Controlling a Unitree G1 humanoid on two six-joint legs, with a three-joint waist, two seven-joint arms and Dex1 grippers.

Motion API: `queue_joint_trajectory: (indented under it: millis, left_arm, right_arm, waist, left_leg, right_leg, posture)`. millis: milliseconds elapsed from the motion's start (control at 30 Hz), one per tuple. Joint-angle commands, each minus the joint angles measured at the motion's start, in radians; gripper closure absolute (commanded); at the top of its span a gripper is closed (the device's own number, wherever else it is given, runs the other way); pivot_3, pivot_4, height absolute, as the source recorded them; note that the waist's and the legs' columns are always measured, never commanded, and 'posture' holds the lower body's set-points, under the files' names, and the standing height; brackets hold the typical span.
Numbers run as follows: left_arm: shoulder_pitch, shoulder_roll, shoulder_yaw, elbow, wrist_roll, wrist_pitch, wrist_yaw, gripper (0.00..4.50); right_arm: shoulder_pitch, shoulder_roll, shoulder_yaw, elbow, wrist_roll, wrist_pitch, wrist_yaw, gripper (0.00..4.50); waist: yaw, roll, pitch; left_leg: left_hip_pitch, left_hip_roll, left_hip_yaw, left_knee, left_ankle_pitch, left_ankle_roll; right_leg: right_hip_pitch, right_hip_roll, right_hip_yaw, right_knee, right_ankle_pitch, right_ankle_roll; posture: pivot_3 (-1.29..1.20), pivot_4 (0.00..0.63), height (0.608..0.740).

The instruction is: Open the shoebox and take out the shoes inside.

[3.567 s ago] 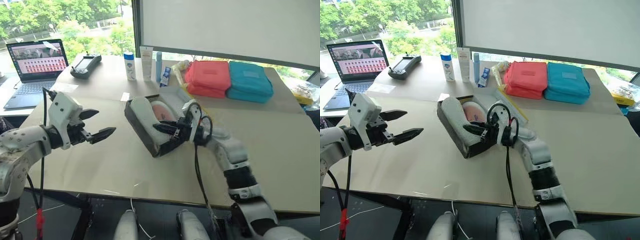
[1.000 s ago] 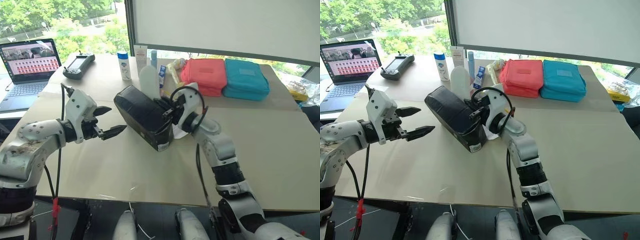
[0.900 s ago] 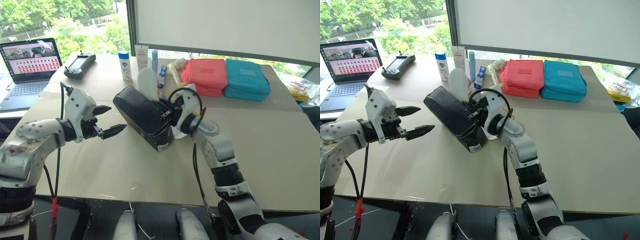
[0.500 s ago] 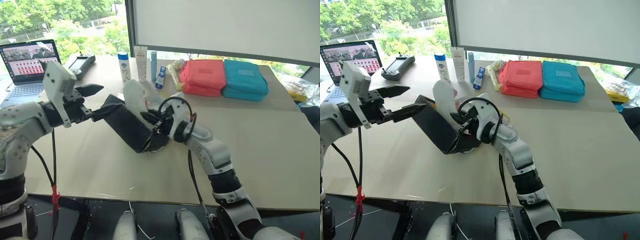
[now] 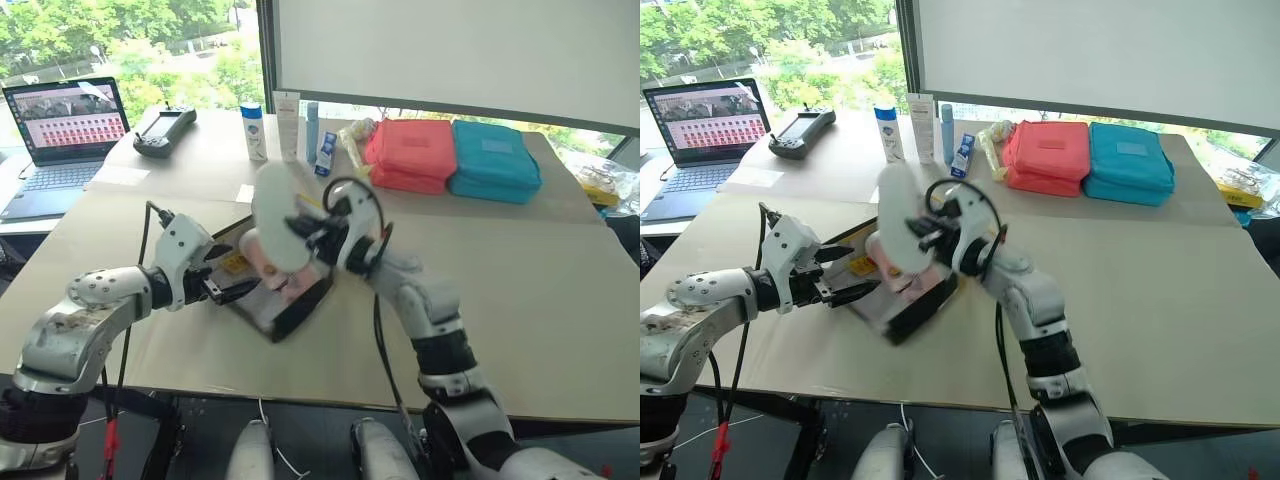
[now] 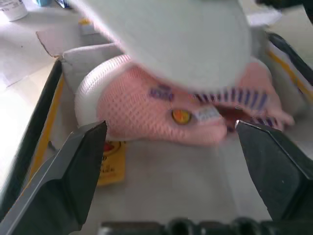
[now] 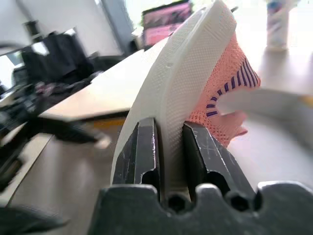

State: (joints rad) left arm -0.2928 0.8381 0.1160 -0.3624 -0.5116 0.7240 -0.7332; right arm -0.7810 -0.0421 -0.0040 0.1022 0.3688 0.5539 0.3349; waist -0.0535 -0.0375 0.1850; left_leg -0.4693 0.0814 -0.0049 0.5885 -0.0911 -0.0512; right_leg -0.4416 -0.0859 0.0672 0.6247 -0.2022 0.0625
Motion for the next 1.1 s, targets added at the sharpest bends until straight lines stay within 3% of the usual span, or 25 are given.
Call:
queue_joint_trajectory:
  millis: [33, 200, 467, 600, 767, 900, 967, 1000, 1100]
  left_arm:
    - [0.038, 0.006, 0.054, -0.040, -0.005, -0.009, 0.002, 0.00]
    - [0.066, -0.004, 0.052, -0.050, 0.005, -0.017, 0.008, 0.00]
    - [0.048, -0.023, 0.050, -0.051, 0.004, -0.018, 0.015, 0.00]
    - [0.026, -0.038, 0.036, -0.039, 0.006, -0.022, 0.018, 0.00]
    - [-0.004, -0.062, 0.008, -0.023, 0.014, -0.029, 0.016, 0.00]
    - [-0.017, -0.069, 0.000, -0.013, 0.020, -0.034, 0.015, 0.00]
    - [-0.020, -0.070, -0.001, -0.010, 0.021, -0.035, 0.015, 0.00]
    - [-0.021, -0.071, 0.000, -0.009, 0.022, -0.036, 0.014, 0.00]
    - [-0.015, -0.073, 0.004, -0.012, 0.023, -0.036, 0.013, 0.00]
  right_arm:
    - [-0.105, -0.043, -0.167, 0.037, 0.035, -0.131, -0.059, 4.05]
    - [-0.166, -0.102, -0.242, 0.062, 0.056, -0.159, -0.058, 4.05]
    - [-0.069, -0.668, 0.000, 0.276, -0.441, -0.478, 0.078, 4.05]
    - [-0.041, -0.849, 0.172, 0.379, -0.691, -0.699, 0.097, 4.05]
    - [-0.052, -0.908, 0.346, 0.543, -0.913, -0.936, 0.047, 4.05]
    - [-0.041, -0.885, 0.386, 0.610, -0.924, -1.025, 0.098, 4.05]
    - [-0.023, -0.881, 0.372, 0.607, -0.868, -1.040, 0.183, 3.16]
    - [-0.014, -0.882, 0.360, 0.598, -0.838, -1.036, 0.224, 3.04]
    - [0.000, -0.915, 0.325, 0.549, -0.767, -1.010, 0.354, 2.09]
  waist:
    - [0.004, 0.000, 0.000]
    - [0.004, 0.000, 0.000]
    - [0.025, 0.002, 0.001]
    - [0.010, 0.003, 0.002]
    - [-0.015, 0.003, 0.002]
    - [-0.017, 0.004, 0.002]
    - [-0.017, 0.004, 0.002]
    - [-0.016, 0.004, 0.002]
    - [-0.016, 0.004, 0.002]
  left_leg:
    - [0.000, 0.000, 0.000, 0.000, 0.000, 0.000]
    - [0.002, 0.001, 0.002, -0.001, 0.000, 0.000]
    - [-0.003, -0.001, 0.004, -0.001, 0.000, 0.000]
    - [-0.004, -0.003, 0.006, 0.000, 0.001, 0.001]
    - [-0.003, -0.003, 0.006, -0.001, 0.003, 0.004]
    - [-0.003, -0.004, 0.006, 0.001, 0.003, 0.004]
    - [-0.003, -0.005, 0.006, 0.002, 0.003, 0.005]
    - [-0.002, -0.005, 0.006, 0.002, 0.003, 0.005]
    - [0.002, -0.004, 0.006, 0.003, 0.003, 0.005]
  right_leg:
    - [0.000, 0.000, 0.000, -0.001, 0.001, 0.000]
    - [0.001, 0.000, 0.000, -0.002, 0.001, -0.001]
    - [0.001, -0.004, 0.000, -0.011, 0.000, 0.000]
    - [0.003, -0.005, 0.001, -0.014, -0.003, 0.006]
    - [0.001, -0.005, 0.003, -0.012, -0.005, 0.008]
    - [0.002, -0.005, 0.004, -0.012, -0.004, 0.009]
    - [0.003, -0.005, 0.004, -0.012, -0.003, 0.010]
    - [0.003, -0.005, 0.004, -0.011, -0.003, 0.010]
    - [0.008, -0.005, 0.004, -0.012, -0.003, 0.010]
  posture:
    - [0.00, 0.150, 0.740]
    - [0.00, 0.150, 0.740]
    - [0.00, 0.150, 0.740]
    - [0.00, 0.150, 0.740]
    - [0.00, 0.150, 0.740]
    - [0.00, 0.150, 0.740]
    - [0.00, 0.150, 0.740]
    - [0.00, 0.150, 0.740]
    - [0.00, 0.150, 0.740]
